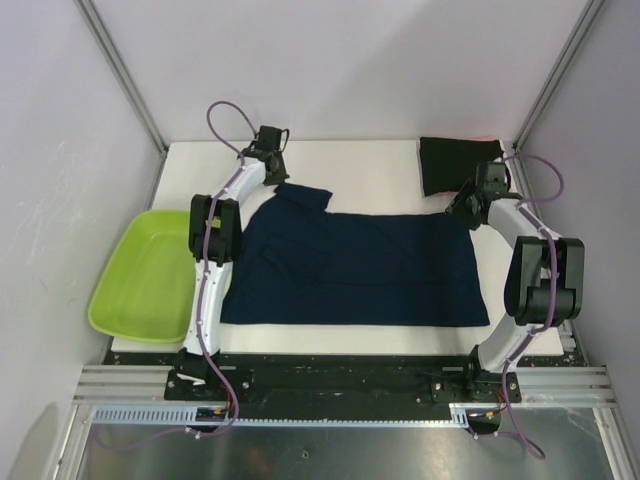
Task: Fold and stack the t-shirts
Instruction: Grap the side of the flattened tshirt furthest away from the robot with both arms
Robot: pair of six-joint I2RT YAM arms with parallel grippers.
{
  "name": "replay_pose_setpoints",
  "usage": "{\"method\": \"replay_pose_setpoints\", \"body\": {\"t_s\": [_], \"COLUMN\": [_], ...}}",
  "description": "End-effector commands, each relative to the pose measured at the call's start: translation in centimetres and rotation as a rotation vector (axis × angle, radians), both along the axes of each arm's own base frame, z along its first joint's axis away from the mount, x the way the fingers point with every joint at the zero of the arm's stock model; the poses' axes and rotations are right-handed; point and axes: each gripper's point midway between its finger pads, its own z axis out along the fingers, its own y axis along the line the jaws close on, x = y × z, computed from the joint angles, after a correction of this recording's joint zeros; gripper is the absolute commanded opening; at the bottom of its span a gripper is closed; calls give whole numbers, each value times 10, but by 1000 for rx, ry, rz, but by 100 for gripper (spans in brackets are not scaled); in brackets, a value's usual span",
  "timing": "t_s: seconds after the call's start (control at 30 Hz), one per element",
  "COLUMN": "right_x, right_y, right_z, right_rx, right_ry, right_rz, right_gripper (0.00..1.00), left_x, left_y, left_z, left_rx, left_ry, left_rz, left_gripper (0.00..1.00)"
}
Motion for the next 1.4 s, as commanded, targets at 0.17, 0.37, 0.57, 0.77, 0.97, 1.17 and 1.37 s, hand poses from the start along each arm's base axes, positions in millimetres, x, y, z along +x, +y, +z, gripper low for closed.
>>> {"method": "replay_pose_setpoints", "body": {"t_s": [0.17,0.37,0.57,0.77,0.97,1.17,1.37], "right_x": [56,69,74,67,58,57,59], "right_y": [-39,-58,-59,-64,-69,-65,-57], "right_z": [-3,-14,-25,-32,-37,-40,-46], "right_rx": [-59,-89,-91,-147,-200,-220,-189], "right_ry": [-70,-32,7,72,119,141,152], "right_rz": [-56,-97,-109,-132,-136,-124,-120], "right_gripper": [49,42,36,35,37,39,38], "left_x": [19,24,26,23,21,20,19], "left_y": [-12,-23,-29,-34,-35,-34,-34], "left_z": [60,91,102,103,105,103,105], "left_rx": [-79,-152,-189,-209,-214,-213,-211], "left_ry": [-126,-185,-210,-204,-204,-201,-202], "left_rz": [-26,-35,-49,-68,-73,-72,-74], "left_gripper": [0,0,0,0,0,0,0]}}
